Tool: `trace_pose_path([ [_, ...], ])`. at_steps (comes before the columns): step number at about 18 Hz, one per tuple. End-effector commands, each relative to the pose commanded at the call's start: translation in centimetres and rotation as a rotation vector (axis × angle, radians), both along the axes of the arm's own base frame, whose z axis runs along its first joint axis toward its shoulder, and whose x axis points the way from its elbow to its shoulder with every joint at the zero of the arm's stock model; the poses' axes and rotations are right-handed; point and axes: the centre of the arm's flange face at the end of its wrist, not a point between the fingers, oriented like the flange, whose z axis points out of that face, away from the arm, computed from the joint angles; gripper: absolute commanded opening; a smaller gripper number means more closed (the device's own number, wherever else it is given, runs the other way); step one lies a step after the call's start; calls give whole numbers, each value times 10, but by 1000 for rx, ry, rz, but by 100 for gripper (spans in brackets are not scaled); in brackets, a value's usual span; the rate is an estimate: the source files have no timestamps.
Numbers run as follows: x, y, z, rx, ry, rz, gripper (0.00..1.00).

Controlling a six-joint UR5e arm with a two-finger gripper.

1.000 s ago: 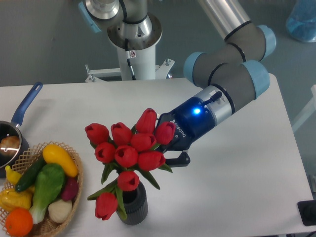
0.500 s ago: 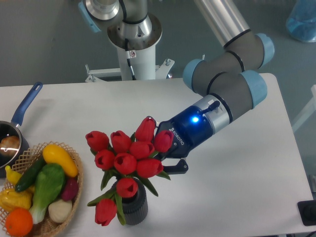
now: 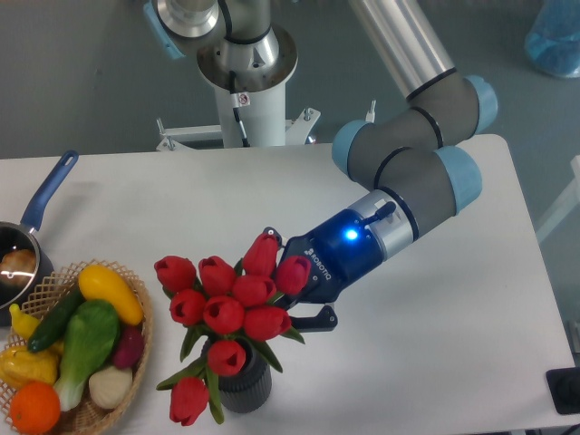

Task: Insert the flowers into the vase
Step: 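Lower the tulip stems down into the grey vase opening, then open the gripper to release the tulips and lift away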

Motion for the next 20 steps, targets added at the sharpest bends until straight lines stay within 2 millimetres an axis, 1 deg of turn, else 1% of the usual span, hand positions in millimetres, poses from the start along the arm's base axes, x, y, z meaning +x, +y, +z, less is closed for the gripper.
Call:
trace_pose_path([
  [6,7,-3,-22,-29,-29,1,8],
  [9,7,-3,-28,-42,-29,5,11],
  [10,5,-2,-32,-46,-25,7,12],
  [12,8,3,-44,-67,-4,6,15],
  [15,5,8,-64,-99,5,10,19],
  [20,3,9,-74,-116,-1,13,31],
])
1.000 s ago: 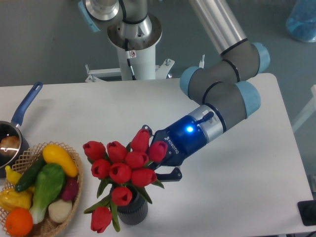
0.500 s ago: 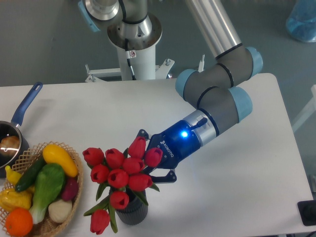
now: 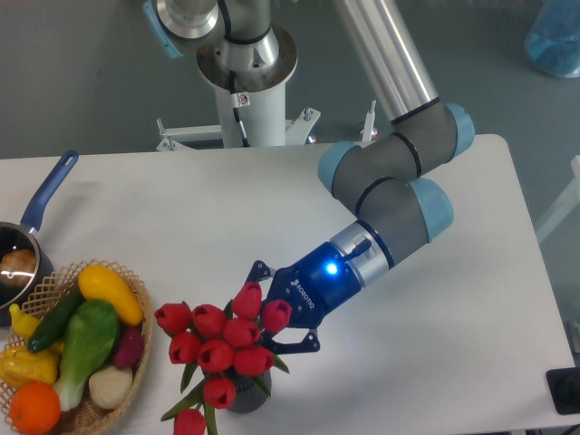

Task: Insert the flowers into the vase
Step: 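Open the gripper to release the tulips and lift away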

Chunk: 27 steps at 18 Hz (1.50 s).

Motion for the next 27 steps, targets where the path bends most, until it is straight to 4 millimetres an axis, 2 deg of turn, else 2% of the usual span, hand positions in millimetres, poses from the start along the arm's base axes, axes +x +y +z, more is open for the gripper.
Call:
trace_pose_path([
  [3,-1,1,-4,-5,-4,0,38],
  [7,-2,-4,-7,-9,-13,6,62],
  [9,-3,-5,-8,-14,-18,10,100],
  [15,-15,-16,-10,-17,-20,33,100],
  [18,-27,-27,-7,-69,33,76,100],
  [23,-48,-54,15,-168,155,167,100],
  [27,-59,-75,40,-337,338,273,100],
])
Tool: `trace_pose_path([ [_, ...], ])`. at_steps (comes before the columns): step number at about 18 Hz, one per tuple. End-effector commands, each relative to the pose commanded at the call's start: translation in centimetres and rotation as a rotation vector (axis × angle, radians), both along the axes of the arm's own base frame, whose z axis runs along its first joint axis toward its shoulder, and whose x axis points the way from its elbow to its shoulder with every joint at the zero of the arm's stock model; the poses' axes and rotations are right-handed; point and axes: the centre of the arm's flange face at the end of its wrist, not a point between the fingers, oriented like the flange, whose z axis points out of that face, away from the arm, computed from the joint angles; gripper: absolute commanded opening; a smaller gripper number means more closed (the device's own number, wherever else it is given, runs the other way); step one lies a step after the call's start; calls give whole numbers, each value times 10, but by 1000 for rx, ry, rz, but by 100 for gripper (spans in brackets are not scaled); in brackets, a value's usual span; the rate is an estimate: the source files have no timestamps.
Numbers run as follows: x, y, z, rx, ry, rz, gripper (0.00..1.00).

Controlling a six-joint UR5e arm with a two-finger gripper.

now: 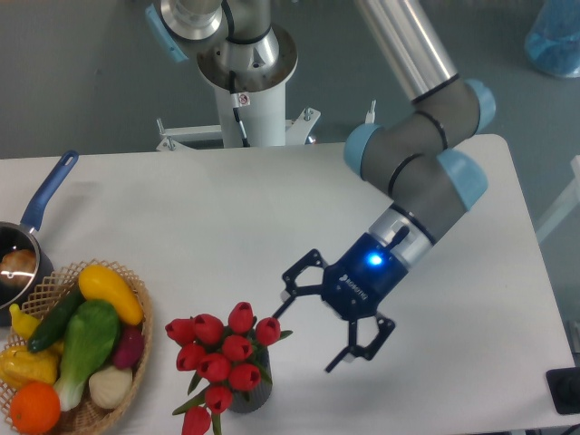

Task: Insert the flowers into the vase
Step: 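Open the gripper to release the tulips and lift away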

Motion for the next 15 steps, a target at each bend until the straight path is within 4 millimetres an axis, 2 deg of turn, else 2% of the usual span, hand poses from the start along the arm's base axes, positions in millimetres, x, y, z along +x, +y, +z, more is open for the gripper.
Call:
trace_pose_path([
  [5,-12,-19,17,-189,204,82,100],
  [9,-22,-46,16,-504,416,192,100],
  [15,-22,-57,21,-620,477,236,100],
])
